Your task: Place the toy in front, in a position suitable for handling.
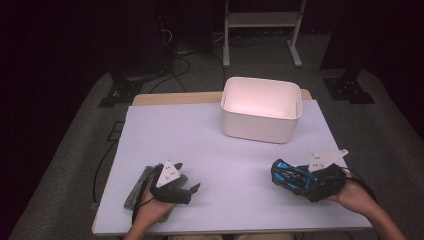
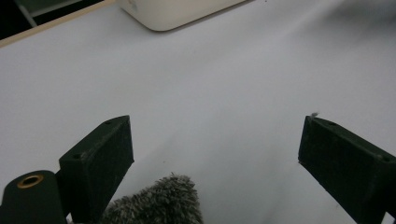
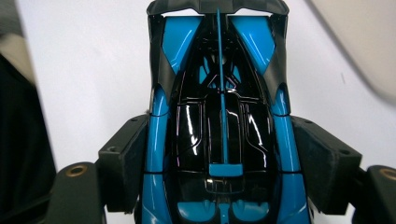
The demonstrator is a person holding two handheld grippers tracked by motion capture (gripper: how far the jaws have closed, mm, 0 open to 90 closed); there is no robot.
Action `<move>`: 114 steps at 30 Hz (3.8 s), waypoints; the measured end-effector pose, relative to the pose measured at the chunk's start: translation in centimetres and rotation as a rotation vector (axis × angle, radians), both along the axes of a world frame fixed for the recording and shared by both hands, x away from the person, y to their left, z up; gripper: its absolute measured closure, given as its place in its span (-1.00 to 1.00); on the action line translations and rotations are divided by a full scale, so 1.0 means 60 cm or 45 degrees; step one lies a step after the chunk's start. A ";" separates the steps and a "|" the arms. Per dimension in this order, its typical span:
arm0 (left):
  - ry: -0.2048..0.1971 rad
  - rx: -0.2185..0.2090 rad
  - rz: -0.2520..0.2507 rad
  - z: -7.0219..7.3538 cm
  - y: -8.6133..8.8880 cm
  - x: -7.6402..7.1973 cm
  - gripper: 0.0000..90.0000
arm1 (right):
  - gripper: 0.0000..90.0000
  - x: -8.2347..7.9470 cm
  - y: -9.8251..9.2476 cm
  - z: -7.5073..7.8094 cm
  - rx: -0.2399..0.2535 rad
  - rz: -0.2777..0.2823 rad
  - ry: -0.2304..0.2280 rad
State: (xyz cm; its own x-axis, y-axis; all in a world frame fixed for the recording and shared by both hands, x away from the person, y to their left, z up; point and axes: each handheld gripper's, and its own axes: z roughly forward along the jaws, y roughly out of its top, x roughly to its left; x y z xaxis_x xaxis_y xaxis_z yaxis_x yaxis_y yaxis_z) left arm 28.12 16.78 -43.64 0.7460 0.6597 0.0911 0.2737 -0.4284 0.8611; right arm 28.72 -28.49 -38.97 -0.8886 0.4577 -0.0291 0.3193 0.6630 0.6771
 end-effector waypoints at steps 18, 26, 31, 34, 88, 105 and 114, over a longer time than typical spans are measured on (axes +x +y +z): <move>-0.003 -0.037 0.082 0.018 0.046 0.005 -0.79 | -0.44 0.030 0.203 0.022 0.006 0.395 -0.008; 0.006 -0.042 0.106 0.021 0.062 0.009 -0.79 | -0.44 0.041 0.259 -0.019 -0.029 0.474 0.047; 0.017 -0.060 0.121 0.021 0.073 0.012 -0.79 | -0.44 0.047 0.278 -0.046 -0.052 0.508 0.090; 0.028 -0.064 0.125 0.019 0.076 0.014 -0.79 | -0.44 0.048 0.283 -0.060 -0.080 0.526 0.098; 0.133 0.209 -0.064 0.013 0.055 0.003 -0.36 | -0.62 0.008 0.157 -0.125 0.120 0.336 0.025; 0.292 0.289 0.004 -0.011 0.050 0.025 0.60 | -0.63 0.006 0.159 -0.126 0.112 0.340 0.014; 0.288 0.173 -0.106 0.013 0.042 0.027 0.77 | -0.62 0.007 0.159 -0.126 0.113 0.338 0.018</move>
